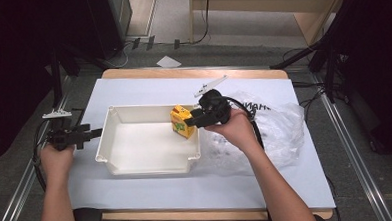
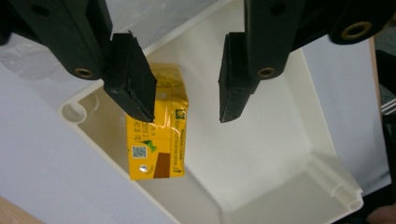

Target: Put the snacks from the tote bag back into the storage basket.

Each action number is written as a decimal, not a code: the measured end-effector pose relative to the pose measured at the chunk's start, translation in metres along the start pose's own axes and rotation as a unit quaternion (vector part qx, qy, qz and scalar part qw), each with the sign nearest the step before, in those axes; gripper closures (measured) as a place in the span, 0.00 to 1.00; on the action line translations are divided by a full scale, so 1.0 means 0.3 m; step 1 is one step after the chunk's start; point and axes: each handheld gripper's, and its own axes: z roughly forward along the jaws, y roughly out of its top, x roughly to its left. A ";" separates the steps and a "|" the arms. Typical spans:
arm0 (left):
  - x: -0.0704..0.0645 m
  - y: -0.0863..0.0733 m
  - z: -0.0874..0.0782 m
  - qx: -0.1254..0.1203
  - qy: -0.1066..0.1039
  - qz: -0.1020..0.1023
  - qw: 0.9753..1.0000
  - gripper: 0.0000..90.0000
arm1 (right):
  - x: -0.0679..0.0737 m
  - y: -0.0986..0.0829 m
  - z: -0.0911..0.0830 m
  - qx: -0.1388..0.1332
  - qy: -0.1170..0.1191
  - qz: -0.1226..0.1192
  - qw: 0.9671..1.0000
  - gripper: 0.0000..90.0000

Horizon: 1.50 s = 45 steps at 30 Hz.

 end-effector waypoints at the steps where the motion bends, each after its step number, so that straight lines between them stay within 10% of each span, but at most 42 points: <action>1: 0.000 0.000 0.000 0.000 -0.001 0.002 1.000 0.32 | 0.001 -0.006 -0.002 -0.004 0.000 0.000 1.000 0.69; 13: 0.002 0.002 0.005 0.000 -0.004 0.002 1.000 0.32 | 0.012 -0.056 0.036 -0.013 0.030 -0.025 0.999 1.00; 45: 0.006 0.005 0.006 -0.002 -0.005 -0.001 1.000 0.32 | -0.028 -0.098 0.146 0.019 0.045 0.013 0.999 1.00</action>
